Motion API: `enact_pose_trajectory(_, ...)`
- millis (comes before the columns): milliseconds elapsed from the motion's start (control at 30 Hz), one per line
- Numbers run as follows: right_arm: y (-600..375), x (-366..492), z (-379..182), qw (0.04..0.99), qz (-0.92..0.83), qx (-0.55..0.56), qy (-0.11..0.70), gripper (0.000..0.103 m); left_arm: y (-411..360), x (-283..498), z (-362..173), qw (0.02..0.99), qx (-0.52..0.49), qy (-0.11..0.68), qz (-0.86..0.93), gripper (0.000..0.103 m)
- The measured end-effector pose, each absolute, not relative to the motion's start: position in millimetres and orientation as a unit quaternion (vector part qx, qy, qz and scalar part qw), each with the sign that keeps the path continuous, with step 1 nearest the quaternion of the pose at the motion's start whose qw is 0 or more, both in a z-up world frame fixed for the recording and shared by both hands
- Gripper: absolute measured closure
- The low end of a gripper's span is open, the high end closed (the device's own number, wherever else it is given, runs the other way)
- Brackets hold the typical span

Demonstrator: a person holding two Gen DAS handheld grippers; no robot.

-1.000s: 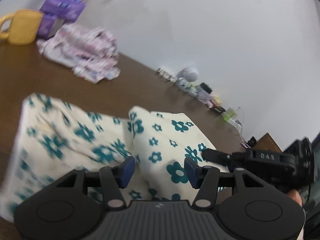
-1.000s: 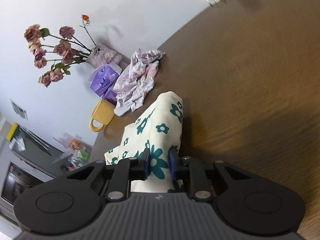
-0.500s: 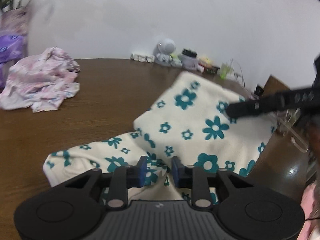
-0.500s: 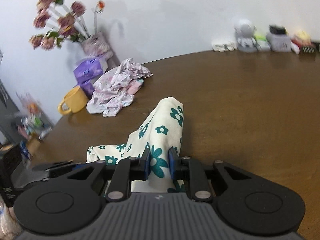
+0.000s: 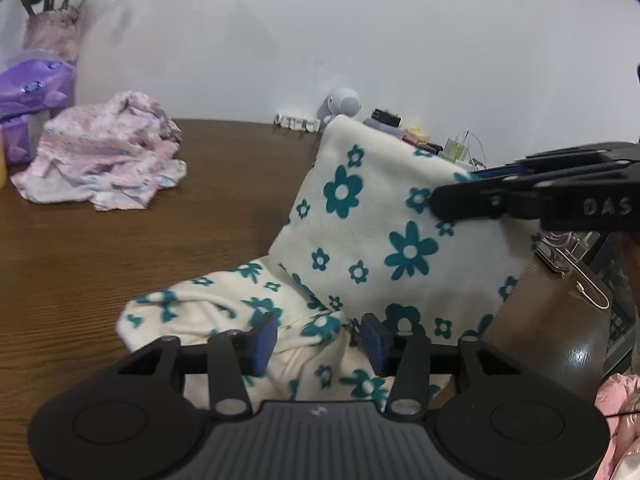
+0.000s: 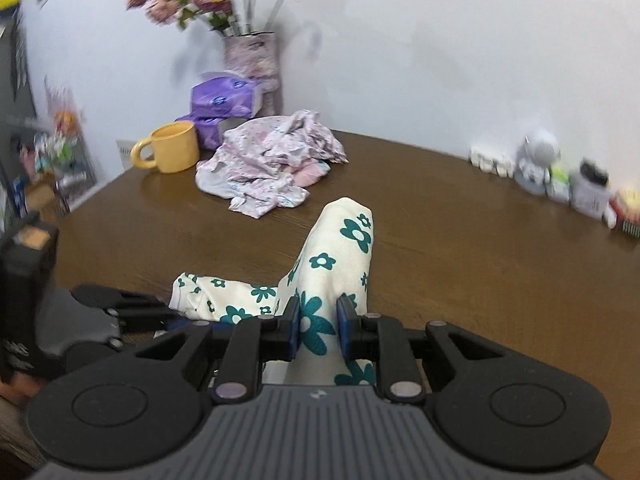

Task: Fold clothes
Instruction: 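Lift the teal-flower shirt end with the right gripper and fold it over the bundle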

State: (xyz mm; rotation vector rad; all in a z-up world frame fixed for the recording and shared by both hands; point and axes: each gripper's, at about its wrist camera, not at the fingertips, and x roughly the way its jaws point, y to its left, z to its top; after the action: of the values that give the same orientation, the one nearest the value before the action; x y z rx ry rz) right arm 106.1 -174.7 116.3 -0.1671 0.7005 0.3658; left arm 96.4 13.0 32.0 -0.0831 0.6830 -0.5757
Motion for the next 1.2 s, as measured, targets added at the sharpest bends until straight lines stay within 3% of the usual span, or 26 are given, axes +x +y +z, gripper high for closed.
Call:
enact_pose_trajectory(233,-121,94,118,0.909,0.202,-0.176,0.320,0.085,54,77,38,0.906,-0.086,0.309,-0.276,0.058)
enact_pose_trajectory(700,-51,70,93,0.876,0.273,-0.245,0.314,0.083,125,47,26,0.927,-0.140,0.293,-0.186,0.055)
enact_pose_trajectory(1200,-29,64,60,0.855,0.333,-0.206,0.339,0.083,146,39,20,0.922,-0.197,0.297,-0.149,0.046)
